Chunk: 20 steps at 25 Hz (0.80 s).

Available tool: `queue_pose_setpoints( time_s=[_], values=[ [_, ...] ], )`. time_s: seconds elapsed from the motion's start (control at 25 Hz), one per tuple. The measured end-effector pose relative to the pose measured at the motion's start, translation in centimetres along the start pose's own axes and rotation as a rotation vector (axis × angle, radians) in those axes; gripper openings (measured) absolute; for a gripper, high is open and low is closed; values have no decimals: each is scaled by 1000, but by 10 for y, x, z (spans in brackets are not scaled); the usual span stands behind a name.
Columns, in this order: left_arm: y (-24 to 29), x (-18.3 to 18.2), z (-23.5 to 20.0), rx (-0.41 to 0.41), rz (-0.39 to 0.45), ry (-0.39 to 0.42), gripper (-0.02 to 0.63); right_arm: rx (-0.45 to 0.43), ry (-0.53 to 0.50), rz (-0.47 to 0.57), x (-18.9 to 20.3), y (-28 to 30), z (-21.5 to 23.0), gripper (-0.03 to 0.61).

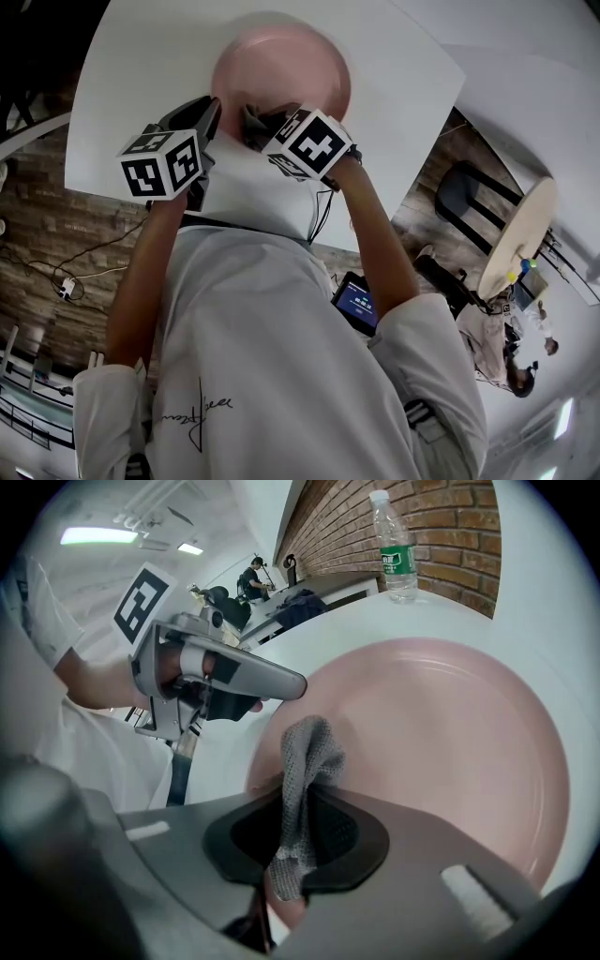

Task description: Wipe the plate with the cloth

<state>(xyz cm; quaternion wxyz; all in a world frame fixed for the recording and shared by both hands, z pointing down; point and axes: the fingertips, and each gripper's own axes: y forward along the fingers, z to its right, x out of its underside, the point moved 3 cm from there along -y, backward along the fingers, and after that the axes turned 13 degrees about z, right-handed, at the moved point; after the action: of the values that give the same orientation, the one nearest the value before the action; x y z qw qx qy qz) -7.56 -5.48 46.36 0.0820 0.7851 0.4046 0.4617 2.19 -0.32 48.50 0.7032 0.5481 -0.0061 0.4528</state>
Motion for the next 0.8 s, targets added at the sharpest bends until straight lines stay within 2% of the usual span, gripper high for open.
queue_pose_setpoints(
  time_s=[0.8],
  values=[
    [1, 0, 0, 0, -4, 3, 64, 33, 33, -30, 14, -19, 21, 51]
  ],
)
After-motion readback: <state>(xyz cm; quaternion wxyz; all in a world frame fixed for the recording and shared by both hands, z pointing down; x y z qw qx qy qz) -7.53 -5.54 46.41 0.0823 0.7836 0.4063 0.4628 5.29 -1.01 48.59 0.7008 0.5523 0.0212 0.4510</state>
